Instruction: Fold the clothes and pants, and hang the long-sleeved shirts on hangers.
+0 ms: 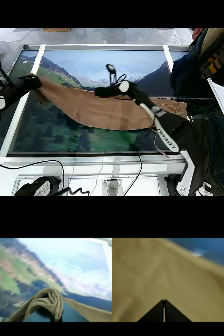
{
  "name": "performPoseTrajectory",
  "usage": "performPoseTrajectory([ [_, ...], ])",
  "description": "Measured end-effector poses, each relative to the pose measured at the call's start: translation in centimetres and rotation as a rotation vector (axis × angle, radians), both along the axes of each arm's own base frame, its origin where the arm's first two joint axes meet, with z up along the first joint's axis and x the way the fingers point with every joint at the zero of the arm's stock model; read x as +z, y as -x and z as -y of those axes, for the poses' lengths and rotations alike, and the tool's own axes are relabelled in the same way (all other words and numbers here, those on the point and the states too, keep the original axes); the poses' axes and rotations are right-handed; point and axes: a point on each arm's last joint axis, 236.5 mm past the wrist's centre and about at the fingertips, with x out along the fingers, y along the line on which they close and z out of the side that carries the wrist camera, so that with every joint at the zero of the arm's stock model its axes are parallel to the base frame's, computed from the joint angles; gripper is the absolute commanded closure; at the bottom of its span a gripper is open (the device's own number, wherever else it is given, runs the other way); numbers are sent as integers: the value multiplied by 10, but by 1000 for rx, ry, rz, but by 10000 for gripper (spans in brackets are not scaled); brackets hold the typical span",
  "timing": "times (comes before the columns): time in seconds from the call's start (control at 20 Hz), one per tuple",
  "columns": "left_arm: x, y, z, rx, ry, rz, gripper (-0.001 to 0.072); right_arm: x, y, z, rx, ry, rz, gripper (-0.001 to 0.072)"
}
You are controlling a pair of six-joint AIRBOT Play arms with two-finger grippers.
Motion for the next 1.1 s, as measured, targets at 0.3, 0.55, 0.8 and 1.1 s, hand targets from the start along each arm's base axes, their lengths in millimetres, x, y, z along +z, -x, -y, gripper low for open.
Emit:
performPoseTrajectory([
  [0.3, 48, -1, 61, -129, -20, 111, 693, -34, 41, -63, 59, -38, -91, 686],
  [0.55, 79, -1, 100, -192, -18, 202, 693, -44, 53, -86, 51, -72, -111, 686],
  [0.8, 69, -5, 135, -256, -11, 193, 693, -44, 44, -84, 22, -84, -102, 685],
  [1.1, 36, -11, 178, -337, -7, 133, 695, -27, 7, -10, -3, -10, -114, 685],
])
